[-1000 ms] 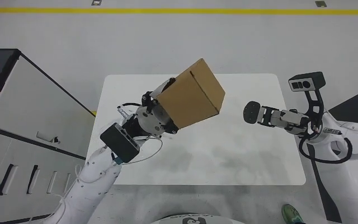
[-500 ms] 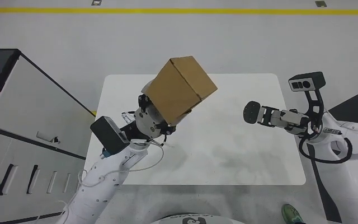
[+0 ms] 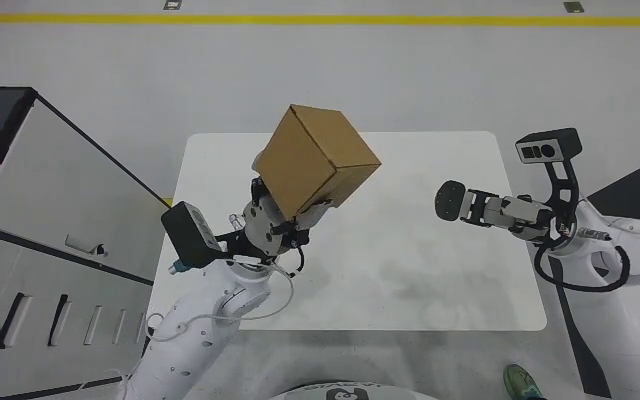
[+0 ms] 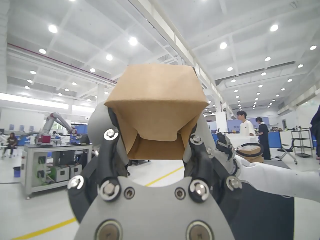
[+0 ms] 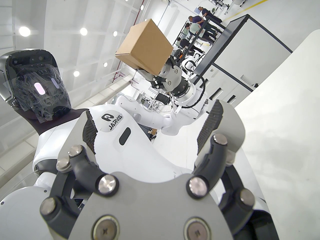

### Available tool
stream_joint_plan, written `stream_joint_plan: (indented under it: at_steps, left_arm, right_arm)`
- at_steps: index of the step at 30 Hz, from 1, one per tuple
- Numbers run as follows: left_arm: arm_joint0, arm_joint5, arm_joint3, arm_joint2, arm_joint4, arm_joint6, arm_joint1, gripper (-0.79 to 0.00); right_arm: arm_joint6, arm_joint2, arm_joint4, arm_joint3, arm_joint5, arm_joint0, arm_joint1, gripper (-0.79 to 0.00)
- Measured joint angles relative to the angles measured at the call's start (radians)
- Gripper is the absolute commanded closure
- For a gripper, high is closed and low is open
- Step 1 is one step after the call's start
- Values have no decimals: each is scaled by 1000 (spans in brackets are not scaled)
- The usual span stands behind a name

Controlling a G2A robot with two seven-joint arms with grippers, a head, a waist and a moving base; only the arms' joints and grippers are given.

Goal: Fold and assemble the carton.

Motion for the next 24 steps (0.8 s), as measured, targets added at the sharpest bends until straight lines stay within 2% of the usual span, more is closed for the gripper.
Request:
stream_joint_plan:
  at_steps: [8, 18, 24]
  left_arm:
    - [24, -41, -17, 28, -94, 32, -10, 0]
    - [23, -49, -26, 28, -96, 17, -11, 0]
    - [43, -85, -51, 70, -215, 36, -22, 0]
  right_arm:
    - [0, 0, 0, 0, 0, 0, 0, -785]
    - [0, 0, 0, 0, 0, 0, 0, -785]
    - [0, 0, 0, 0, 0, 0, 0, -785]
